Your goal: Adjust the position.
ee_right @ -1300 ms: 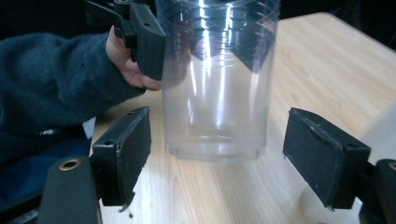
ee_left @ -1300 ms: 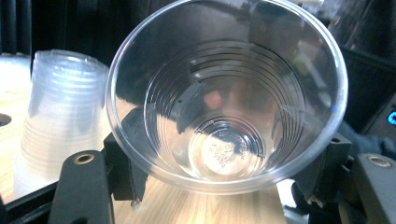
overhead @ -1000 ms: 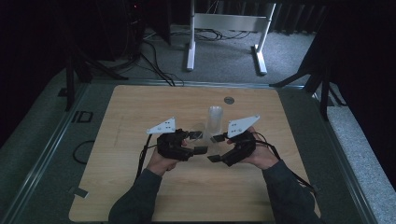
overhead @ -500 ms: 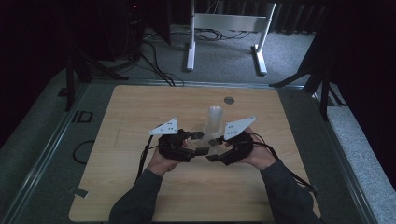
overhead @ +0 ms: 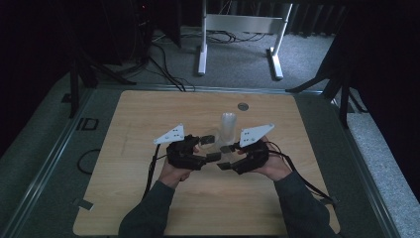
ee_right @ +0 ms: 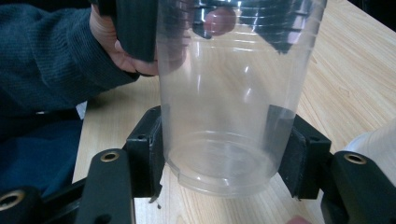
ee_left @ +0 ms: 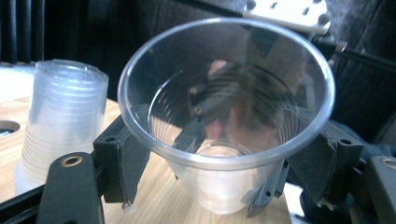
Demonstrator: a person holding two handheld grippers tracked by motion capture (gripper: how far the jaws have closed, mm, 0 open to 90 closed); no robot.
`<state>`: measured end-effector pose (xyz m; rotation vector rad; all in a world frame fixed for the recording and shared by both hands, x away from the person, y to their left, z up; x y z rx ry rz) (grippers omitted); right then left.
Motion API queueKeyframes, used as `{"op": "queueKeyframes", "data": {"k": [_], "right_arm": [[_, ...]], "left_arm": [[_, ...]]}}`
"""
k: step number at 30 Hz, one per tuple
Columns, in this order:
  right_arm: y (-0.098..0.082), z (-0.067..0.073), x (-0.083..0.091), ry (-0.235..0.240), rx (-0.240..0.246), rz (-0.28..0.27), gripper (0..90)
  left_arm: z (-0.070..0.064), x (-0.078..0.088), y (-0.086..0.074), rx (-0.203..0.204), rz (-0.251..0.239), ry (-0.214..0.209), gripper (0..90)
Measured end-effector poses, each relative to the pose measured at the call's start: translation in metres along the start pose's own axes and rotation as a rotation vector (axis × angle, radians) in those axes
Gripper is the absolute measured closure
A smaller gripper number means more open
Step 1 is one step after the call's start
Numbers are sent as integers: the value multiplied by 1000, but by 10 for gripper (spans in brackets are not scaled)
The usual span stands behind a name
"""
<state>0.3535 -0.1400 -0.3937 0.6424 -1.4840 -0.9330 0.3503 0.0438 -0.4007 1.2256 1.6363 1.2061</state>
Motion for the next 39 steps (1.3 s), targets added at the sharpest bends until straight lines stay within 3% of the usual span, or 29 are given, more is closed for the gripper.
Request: {"op": "queueKeyframes", "data": {"k": [3,19,29,39], "right_arm": [[0,0,-1,4,-13,-23,410],[-1,2,-7,29,-34,-72,410],[-1,2,-7,24,-36,-78,406],[-2,2,-6,-5,-29,-64,298]], "left_arm": [[0,1,2,11,-32,5,257],[-1,1,4,32,-103,-1,268],[-2,1,5,10,-94,13,287],[-1,5,7,-19,-80,57,291]]}}
Point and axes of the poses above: each handheld gripper's, and its own axes: x roughly backward along the jaws, y roughly out of its top, z roughly to its left, the point moved 4 cm from there along -x, roughly forward along the jaws, and after that the axes turned 2 degrees about -z, right-handed, at the moved point
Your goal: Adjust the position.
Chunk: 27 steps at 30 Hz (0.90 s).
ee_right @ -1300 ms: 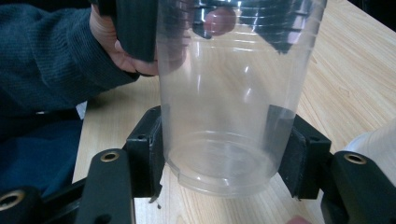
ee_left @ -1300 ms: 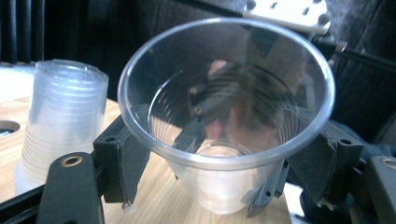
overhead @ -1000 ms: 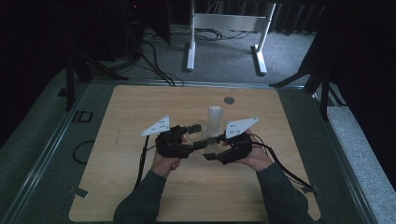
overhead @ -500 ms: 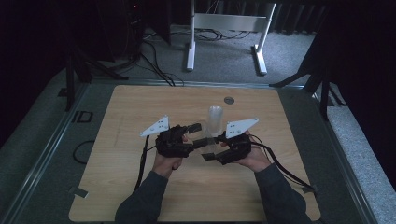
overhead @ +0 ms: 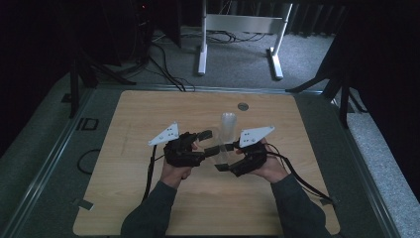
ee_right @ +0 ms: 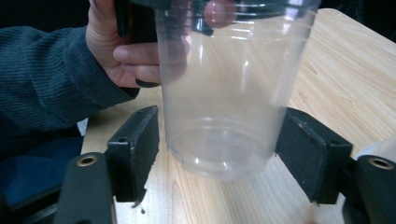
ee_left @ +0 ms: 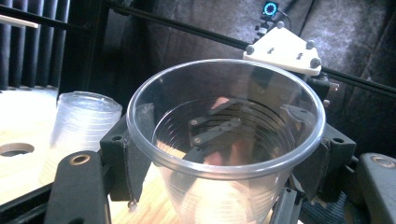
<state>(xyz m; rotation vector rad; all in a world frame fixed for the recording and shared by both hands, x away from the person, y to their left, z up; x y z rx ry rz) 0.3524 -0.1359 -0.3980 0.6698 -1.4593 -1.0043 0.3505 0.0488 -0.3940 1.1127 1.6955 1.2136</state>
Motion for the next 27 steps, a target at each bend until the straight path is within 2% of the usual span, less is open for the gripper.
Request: {"op": "queueKeyframes", "data": {"k": [3,18,27], "right_arm": [[0,-1,1,-9,0,0,290],[-1,-5,8,-79,-5,7,231],[-1,-9,13,-160,-11,21,215]], "left_arm": [[1,1,0,-2,1,6,291],[7,10,1,-46,29,118,293],[12,16,-1,-94,70,230,293]]}}
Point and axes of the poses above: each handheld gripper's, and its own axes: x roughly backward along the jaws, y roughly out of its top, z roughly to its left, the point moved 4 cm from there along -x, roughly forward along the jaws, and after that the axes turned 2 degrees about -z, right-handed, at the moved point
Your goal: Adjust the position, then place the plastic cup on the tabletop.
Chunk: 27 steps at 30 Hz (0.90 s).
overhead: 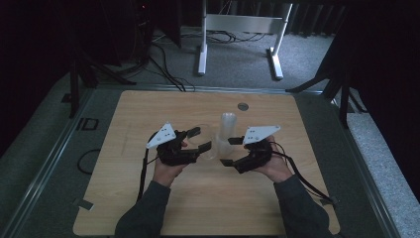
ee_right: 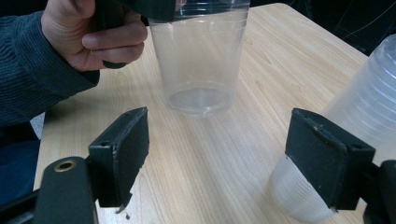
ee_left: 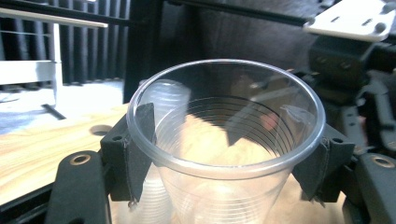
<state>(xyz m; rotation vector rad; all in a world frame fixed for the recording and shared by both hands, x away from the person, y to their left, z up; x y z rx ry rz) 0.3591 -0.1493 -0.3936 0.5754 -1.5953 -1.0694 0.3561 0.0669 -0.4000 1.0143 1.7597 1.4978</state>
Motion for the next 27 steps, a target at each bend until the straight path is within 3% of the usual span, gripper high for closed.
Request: {"op": "queueKeyframes", "data": {"k": [16,27], "right_arm": [[1,-1,5,-72,-22,-9,217],[-1,-1,6,-113,-40,-10,307]], "left_arm": [[11,12,-2,-35,-1,128,295],[20,21,-5,-32,-20,193,299]]}}
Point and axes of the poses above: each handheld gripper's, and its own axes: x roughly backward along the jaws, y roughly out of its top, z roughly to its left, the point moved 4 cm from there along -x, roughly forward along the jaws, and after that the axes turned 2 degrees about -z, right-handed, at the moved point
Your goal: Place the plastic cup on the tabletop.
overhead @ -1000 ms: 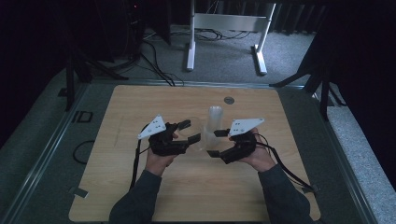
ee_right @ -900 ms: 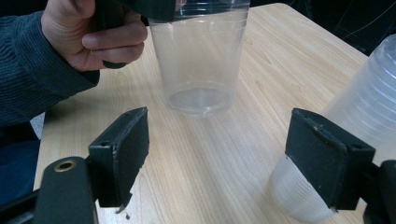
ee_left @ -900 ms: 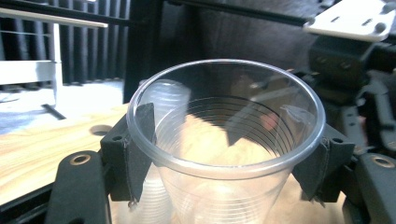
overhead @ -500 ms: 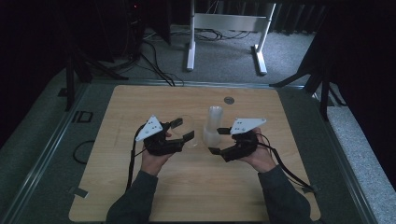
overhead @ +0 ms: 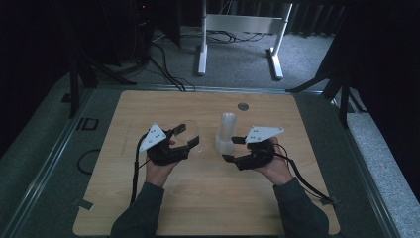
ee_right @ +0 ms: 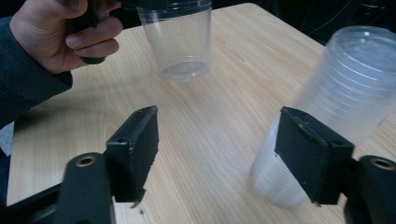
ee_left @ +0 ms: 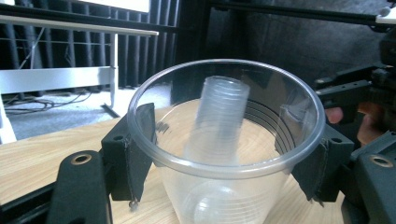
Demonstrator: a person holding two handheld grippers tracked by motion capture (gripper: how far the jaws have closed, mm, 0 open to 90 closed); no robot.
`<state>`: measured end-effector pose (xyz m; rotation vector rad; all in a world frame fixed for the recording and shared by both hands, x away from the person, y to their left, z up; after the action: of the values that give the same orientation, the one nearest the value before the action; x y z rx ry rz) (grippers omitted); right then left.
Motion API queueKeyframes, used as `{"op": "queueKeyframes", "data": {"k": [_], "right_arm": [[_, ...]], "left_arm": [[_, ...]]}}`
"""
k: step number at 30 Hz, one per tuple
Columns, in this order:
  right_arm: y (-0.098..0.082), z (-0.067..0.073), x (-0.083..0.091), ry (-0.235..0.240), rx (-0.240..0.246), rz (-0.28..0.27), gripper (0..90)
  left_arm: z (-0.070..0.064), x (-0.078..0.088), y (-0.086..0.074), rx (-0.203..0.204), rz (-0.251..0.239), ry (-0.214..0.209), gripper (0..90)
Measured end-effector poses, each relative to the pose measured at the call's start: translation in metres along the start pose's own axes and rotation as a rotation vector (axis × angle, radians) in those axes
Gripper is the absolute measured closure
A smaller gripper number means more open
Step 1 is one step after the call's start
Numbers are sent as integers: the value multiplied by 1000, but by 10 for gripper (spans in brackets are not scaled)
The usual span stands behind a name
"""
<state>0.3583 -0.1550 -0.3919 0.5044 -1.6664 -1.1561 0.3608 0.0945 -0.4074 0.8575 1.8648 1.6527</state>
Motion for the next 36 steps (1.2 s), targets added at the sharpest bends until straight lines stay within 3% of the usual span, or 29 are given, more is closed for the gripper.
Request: {"op": "queueKeyframes", "data": {"k": [5,15,36], "right_arm": [[-5,-4,3,-13,-27,-16,329],[-6,-4,6,-33,-21,-22,330],[-11,-7,8,-34,-34,-22,330]], "left_arm": [[4,2,-1,4,6,26,300],[10,5,-5,-8,34,79,301],[28,20,-10,-11,40,188,303]]}}
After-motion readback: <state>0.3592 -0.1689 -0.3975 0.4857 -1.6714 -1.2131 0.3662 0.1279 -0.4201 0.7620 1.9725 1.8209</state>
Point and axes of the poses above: each handheld gripper's, and its own axes: x roughly backward along the jaws, y roughly out of its top, z roughly to its left, the point moved 4 cm from there along -x, roughly forward along the jaws, and after that the axes turned 2 degrees about -z, right-handed, at the moved point
